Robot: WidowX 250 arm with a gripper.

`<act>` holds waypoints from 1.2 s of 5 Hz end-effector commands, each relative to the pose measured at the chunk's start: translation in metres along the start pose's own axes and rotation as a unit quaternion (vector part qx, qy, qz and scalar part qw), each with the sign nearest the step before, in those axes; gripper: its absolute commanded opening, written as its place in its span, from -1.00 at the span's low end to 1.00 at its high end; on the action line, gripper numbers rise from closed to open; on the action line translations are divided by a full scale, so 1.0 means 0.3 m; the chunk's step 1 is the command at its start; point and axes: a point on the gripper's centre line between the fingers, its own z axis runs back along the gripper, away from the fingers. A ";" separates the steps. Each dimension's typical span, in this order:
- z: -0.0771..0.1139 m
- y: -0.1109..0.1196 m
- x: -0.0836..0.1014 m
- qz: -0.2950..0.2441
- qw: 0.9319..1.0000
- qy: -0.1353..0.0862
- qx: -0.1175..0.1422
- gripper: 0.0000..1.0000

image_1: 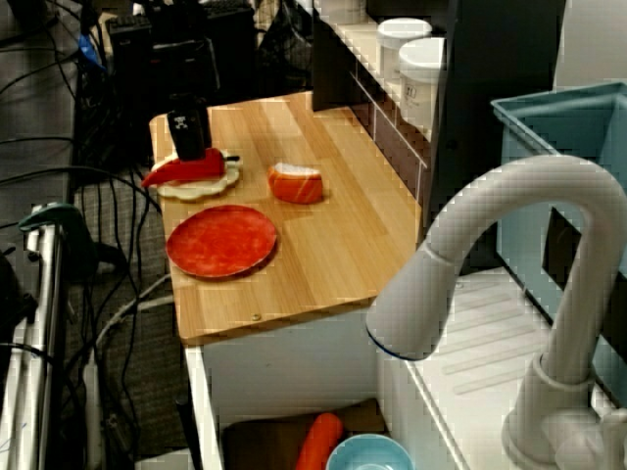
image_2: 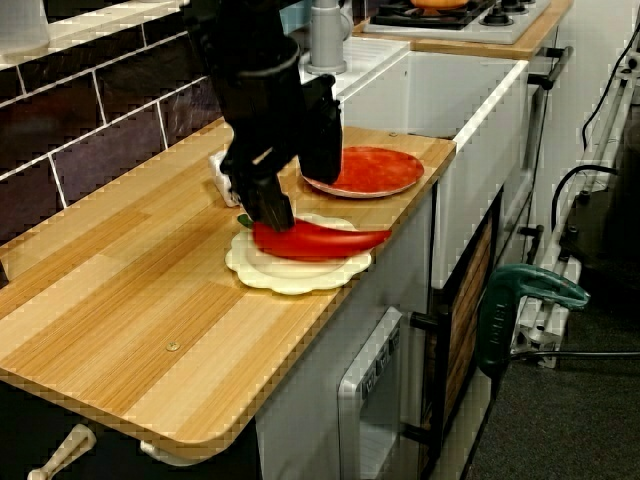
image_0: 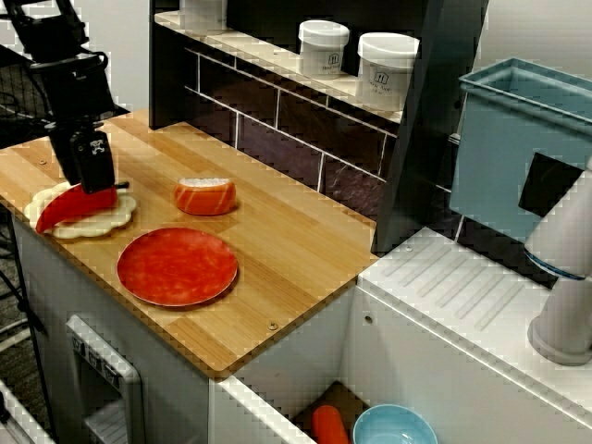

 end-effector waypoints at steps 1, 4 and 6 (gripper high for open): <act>0.059 -0.007 0.077 -0.046 0.998 -0.028 0.042 1.00; 0.019 -0.036 0.138 -0.118 0.990 -0.033 0.071 1.00; 0.023 -0.100 0.193 -0.163 0.980 -0.061 0.095 1.00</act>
